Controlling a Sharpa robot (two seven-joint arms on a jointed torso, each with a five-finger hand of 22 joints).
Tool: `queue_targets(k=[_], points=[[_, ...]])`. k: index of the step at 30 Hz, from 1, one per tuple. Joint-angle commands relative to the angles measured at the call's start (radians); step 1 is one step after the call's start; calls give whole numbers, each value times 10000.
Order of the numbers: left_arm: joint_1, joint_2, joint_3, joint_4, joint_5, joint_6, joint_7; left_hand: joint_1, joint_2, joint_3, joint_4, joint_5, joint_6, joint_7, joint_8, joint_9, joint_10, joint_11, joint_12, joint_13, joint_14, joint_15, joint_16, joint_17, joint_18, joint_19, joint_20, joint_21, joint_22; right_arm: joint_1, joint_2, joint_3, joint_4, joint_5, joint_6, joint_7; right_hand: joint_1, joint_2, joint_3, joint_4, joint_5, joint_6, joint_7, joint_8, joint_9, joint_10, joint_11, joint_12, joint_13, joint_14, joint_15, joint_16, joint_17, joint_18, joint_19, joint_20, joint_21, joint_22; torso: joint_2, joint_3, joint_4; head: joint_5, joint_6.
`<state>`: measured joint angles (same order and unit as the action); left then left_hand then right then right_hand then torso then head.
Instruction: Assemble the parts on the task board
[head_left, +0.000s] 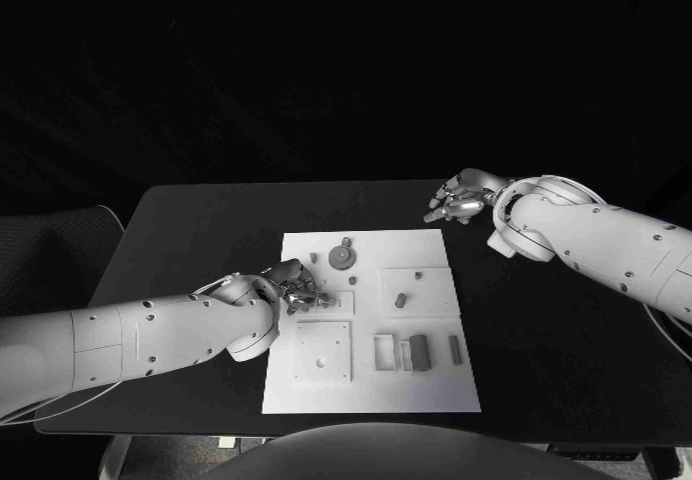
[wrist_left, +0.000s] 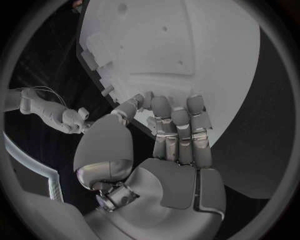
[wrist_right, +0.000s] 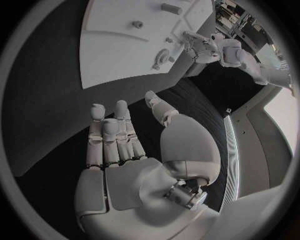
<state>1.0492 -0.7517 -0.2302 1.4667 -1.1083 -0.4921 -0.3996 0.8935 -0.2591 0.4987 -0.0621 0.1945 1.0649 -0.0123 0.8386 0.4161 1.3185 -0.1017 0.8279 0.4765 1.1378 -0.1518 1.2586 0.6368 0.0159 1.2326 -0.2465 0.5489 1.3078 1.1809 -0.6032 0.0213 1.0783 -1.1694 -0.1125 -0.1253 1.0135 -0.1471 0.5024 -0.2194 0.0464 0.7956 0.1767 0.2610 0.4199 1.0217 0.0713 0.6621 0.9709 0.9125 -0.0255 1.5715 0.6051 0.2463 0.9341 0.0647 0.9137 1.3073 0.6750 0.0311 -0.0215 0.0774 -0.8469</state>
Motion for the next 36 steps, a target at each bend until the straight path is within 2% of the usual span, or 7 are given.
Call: queue_targets(k=[1,4,7,10,24,28,36], points=[[5,16,7,25,121,76,123,51,79,8,-42,-5,32,69,-42,12,-50,0,57,15,-68,-32,36,-11,182,-42,0,-66,180,-5,6,3,8,-39,155,28,-29,-18,24,57,45,-63,92,-64,-12,-17,24,34,-11,6,-54,1,-9,155,-79,-8,-57,151,1,1,-1,-2,-3],[5,16,8,26,127,81,140,20,-12,-13,-3,-145,36,75,-65,18,-58,6,60,12,-71,-30,35,-16,169,-44,3,-72,177,-6,3,3,4,-39,151,25,-30,-19,24,59,45,-63,92,-64,-13,-17,24,35,-11,6,-54,1,-9,155,-79,-8,-58,151,1,2,-4,-2,-5],[5,24,10,22,145,99,153,-163,-153,-199,134,-862,-25,102,-183,10,-85,14,63,5,-95,-38,34,-24,168,-69,-13,-113,165,-7,4,3,7,-39,147,22,-30,-18,23,60,45,-63,93,-63,-13,-18,24,35,-11,6,-53,1,-10,155,-79,-8,-58,151,2,4,-3,-3,-9],[6,25,14,20,158,96,157,-330,-231,-353,251,-1121,-36,116,-265,-3,-102,20,63,1,-114,-45,34,-27,169,-90,-20,-142,159,-8,9,3,6,-39,148,22,-31,-18,23,60,45,-63,93,-63,-13,-18,25,35,-12,6,-53,1,-10,155,-79,-8,-58,151,1,5,-3,0,-5],[7,22,43,-8,195,89,102,-870,-277,-892,1195,-1313,-13,104,-440,53,-166,7,61,-13,-195,-102,43,-34,196,-137,-68,-291,139,-9,8,3,7,-39,152,22,-29,-18,23,62,45,-64,94,-63,-14,-18,26,37,-13,6,-51,2,-10,155,-79,-7,-58,151,1,2,-5,-5,4],[8,22,60,-17,200,96,44,-775,-220,-878,1423,-1181,-19,107,-459,75,-172,9,66,-13,-203,-108,49,-35,195,-132,-75,-300,150,-9,8,3,3,-39,162,22,-29,-18,23,62,45,-65,94,-63,-14,-18,26,38,-13,6,-51,2,-10,155,-79,-7,-58,151,1,0,-4,-6,11],[9,41,116,-21,244,194,-68,163,575,-1361,1316,303,-136,198,-655,111,-243,78,94,6,-269,-81,77,-32,129,-193,-43,-263,205,-10,14,3,6,-39,170,20,-28,-17,23,63,45,-65,95,-64,-15,-18,26,39,-14,6,-51,2,-10,155,-78,-7,-57,151,1,1,-3,-2,13]])
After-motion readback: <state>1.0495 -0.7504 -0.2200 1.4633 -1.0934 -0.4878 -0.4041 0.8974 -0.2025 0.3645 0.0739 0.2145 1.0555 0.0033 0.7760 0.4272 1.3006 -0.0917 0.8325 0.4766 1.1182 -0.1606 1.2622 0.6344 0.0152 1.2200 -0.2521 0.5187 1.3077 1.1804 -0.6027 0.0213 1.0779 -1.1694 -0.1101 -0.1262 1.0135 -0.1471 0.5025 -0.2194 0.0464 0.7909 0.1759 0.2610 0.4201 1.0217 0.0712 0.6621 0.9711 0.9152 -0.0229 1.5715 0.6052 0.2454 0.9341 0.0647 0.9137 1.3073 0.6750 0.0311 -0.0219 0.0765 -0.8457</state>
